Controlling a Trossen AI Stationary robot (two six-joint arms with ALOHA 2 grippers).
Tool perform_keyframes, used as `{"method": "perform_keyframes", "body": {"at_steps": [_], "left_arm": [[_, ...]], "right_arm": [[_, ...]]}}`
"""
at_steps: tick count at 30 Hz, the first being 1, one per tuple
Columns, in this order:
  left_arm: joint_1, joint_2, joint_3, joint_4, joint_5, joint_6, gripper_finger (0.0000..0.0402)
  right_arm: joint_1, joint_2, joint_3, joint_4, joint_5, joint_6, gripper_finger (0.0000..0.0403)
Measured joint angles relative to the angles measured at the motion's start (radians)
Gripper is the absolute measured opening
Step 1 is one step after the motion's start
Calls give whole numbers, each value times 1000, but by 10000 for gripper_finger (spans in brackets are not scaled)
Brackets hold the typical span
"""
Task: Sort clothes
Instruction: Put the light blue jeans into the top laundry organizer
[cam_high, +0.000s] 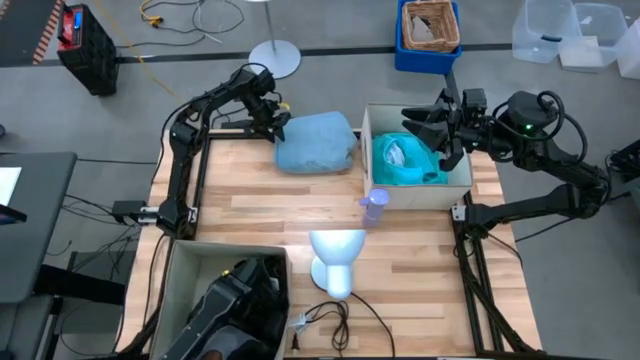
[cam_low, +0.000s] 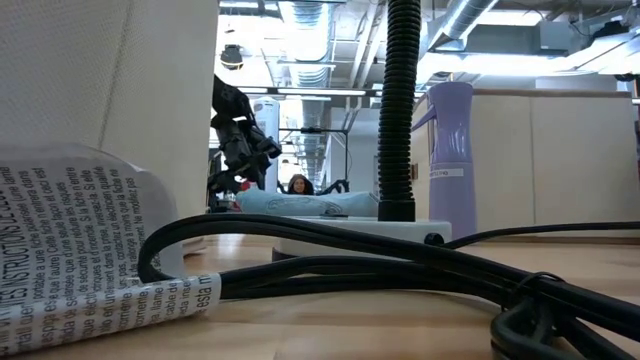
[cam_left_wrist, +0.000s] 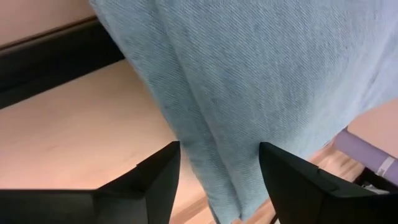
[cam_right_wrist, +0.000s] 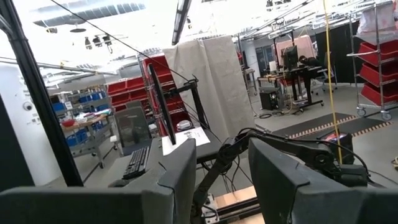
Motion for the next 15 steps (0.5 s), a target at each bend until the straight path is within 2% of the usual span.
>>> {"method": "perform_keyframes", "body": {"at_steps": [6, 15], "left_arm": [[-2, 0, 0, -4, -13, -1, 164], [-3, 0, 0, -11, -20, -1, 48]], "right_arm": [[0, 0, 0, -1, 0, -2, 162], [0, 0, 0, -1, 1, -4, 162]]}}
